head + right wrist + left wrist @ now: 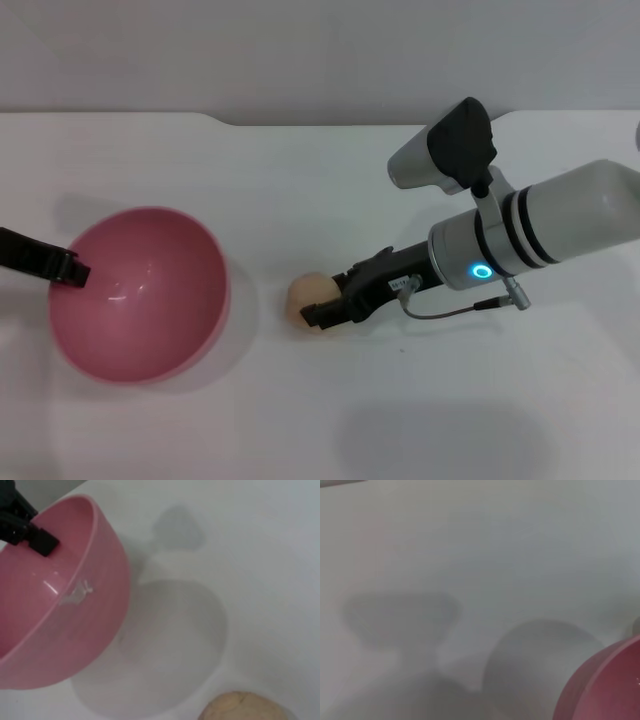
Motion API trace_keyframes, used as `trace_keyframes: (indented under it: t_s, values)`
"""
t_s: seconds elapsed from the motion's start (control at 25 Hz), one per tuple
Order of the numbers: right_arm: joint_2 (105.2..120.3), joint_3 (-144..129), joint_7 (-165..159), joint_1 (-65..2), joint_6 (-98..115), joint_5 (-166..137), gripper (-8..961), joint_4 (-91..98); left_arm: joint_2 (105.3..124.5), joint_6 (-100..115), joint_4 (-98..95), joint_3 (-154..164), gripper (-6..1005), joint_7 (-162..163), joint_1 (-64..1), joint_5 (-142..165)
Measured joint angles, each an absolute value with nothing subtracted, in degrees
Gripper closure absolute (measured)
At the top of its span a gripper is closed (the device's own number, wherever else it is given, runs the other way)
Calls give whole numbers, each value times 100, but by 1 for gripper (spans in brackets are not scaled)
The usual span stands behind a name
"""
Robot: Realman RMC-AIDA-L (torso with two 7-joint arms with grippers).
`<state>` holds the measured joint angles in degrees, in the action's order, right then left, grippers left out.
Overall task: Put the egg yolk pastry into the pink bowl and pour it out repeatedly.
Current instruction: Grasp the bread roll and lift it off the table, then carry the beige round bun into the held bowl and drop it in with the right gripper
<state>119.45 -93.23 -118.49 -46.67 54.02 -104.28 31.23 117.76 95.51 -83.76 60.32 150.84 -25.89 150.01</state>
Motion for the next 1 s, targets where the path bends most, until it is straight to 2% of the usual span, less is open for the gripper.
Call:
trace_keyframes:
  t_s: [0.24, 0.48, 0.6, 0.8, 1.0]
  values:
    - [11944, -9230, -11852, -4562, 5372, -10375, 340, 3165, 11778, 9551, -8376, 6158, 1001, 15087, -2635, 15003]
    - [11862, -8812, -11822, -4189, 5491, -9995, 525, 3337, 11777, 9539, -8372, 6276, 1001, 15089, -2712, 15004]
    - [11811, -8381, -11806, -3844, 5800, -10016, 572, 3732, 11779, 9523, -8339, 6362, 1001, 15091, -2803, 15004]
    - [11680, -7442, -11757, -3170, 6776, -10025, 631, 4731, 11789, 9323, -8116, 6897, 1001, 15215, -3056, 14976]
    - [11647, -6277, -11179, -2934, 8578, -10027, 676, 5520, 11829, 9143, -7463, 7668, 1000, 15353, -3635, 14881]
